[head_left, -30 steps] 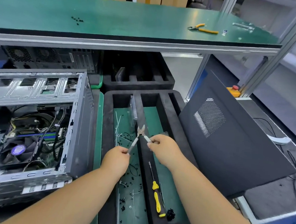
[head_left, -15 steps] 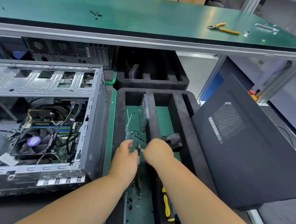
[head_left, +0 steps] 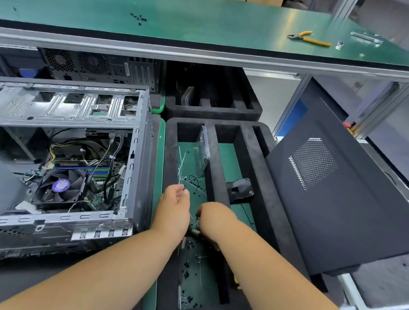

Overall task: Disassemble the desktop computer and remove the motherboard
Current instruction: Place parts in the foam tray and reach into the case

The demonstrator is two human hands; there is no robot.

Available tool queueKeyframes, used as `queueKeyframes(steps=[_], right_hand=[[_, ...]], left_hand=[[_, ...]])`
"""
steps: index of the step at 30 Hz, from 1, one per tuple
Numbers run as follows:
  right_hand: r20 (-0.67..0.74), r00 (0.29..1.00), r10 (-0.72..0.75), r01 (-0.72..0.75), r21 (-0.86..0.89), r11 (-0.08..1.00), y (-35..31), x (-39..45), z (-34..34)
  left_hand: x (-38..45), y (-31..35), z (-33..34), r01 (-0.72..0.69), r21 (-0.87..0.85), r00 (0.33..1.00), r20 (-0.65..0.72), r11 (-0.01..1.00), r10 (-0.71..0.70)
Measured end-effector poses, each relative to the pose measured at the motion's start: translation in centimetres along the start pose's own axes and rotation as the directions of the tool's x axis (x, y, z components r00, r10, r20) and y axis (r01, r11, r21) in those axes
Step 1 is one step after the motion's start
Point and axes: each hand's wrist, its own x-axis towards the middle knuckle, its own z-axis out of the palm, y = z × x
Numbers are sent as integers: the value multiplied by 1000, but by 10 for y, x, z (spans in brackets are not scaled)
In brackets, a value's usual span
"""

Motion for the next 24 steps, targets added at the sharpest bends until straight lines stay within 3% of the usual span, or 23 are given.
queueKeyframes(steps=[3,5,7,12,15,20,24], right_hand=[[-186,982,-32,48,81,996,22,-12,-4],[-398,917,-30,101,158,982,43,-26,2],[-491,871,19,115,241,964,59,-39,9],[-305,932,197,-126,239,963,72,-61,28],[-253,938,238,-189,202,961,72,-66,41],[-262,918,298,-225,276,935,65,-74,50],[-387,857,341,-221,320,921,47,-87,45]], left_hand=[[-3,4,-1,7,-11,1000,17,1000,-7],[-6,8,-2,10,-6,999,30,1000,-10],[-11,13,-4,-2,0,998,60,1000,2],[-23,31,-8,-42,-9,988,149,999,43],[-32,44,-16,-95,-13,967,234,995,96],[-48,63,-48,-235,7,902,374,972,215],[-54,76,-91,-329,-44,858,404,943,318]])
